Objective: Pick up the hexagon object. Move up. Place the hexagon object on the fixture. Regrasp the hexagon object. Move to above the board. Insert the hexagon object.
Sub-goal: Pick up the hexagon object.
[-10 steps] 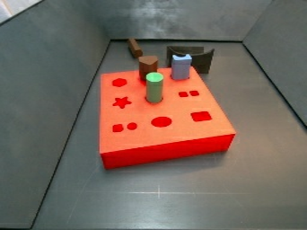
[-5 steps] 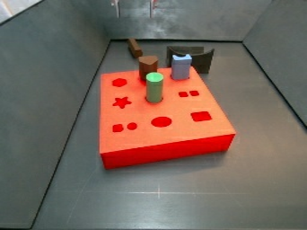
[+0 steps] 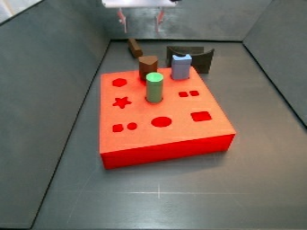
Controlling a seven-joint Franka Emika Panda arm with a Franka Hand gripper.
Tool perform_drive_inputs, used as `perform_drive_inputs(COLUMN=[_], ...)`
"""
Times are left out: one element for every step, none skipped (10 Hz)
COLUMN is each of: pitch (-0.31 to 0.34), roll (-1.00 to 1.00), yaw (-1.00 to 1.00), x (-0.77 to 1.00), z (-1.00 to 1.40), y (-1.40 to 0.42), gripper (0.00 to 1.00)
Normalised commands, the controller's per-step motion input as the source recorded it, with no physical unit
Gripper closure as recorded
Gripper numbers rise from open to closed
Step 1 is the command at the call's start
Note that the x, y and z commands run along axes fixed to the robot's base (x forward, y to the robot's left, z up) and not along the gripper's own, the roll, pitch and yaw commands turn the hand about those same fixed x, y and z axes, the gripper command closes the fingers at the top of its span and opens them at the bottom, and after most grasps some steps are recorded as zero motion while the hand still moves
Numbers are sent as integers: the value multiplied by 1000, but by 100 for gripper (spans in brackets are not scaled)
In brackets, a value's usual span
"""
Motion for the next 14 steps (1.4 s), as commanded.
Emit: perform_drive_inputs(pitch=[-39,-50,-54,-56,-59,-60,-56,-77,-114,14,0,0,0,0], roll=[56,61,66,70,73,71,54,80,-24,6,0,0,0,0], yaw=[183,229,240,243,249,249,237,211,0,0,0,0,0,0], x=[-43,-100,-106,-106,-109,-106,-11,0,-77,14,0,0,0,0], z=[-1000,-1000,-1000,-1000,-1000,-1000,-1000,-1000,-120,0,0,0,0,0], y=[129,157,166,174,186,180,120,0,0,0,0,0,0,0], gripper=[0,0,0,0,0,0,0,0,0,0,0,100,100,100])
